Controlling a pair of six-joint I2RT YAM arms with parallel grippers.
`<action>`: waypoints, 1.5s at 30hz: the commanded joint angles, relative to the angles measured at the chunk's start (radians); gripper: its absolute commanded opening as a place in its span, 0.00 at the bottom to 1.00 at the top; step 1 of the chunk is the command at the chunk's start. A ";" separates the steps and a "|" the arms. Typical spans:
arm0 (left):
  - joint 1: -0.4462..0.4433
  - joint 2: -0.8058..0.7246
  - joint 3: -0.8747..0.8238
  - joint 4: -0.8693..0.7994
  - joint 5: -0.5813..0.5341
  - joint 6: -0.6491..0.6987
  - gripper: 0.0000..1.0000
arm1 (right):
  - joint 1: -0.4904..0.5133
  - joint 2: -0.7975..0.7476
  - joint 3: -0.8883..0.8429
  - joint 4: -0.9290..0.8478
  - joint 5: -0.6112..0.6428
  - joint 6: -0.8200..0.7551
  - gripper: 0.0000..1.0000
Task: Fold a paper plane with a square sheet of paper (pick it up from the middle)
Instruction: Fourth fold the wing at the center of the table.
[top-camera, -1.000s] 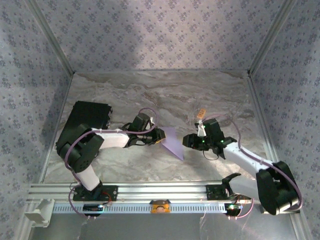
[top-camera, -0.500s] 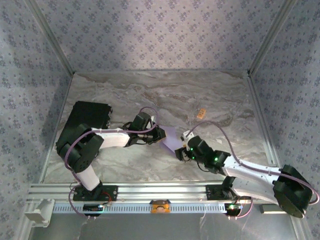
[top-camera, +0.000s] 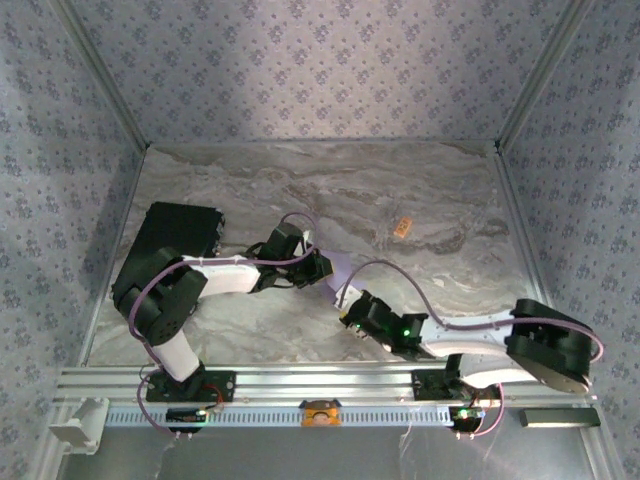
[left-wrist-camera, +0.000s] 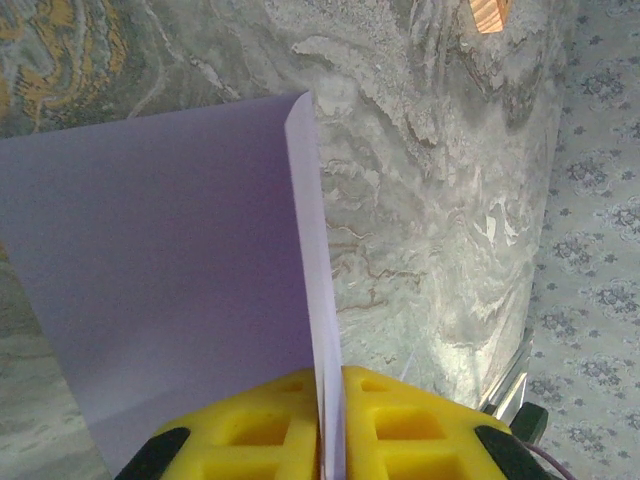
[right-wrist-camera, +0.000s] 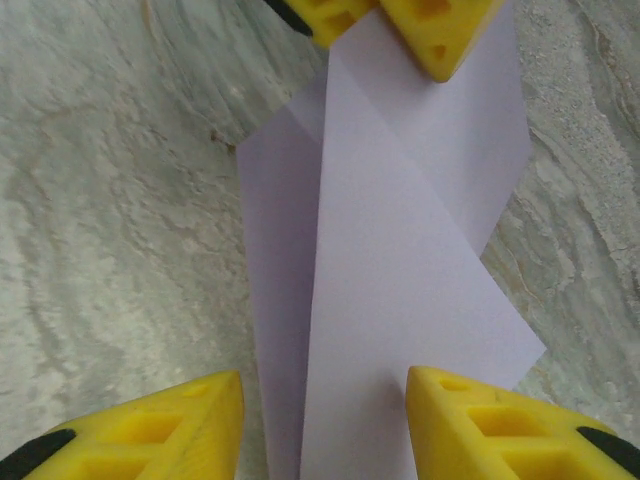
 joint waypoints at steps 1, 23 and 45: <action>-0.005 -0.004 0.026 -0.008 0.018 0.008 0.12 | 0.025 0.053 0.040 0.027 0.125 -0.047 0.47; -0.007 -0.002 0.026 -0.010 0.019 0.007 0.12 | 0.018 0.102 0.029 0.062 0.149 -0.005 0.38; -0.006 0.000 0.025 -0.009 0.016 0.005 0.12 | 0.000 0.097 0.021 0.068 0.122 0.038 0.17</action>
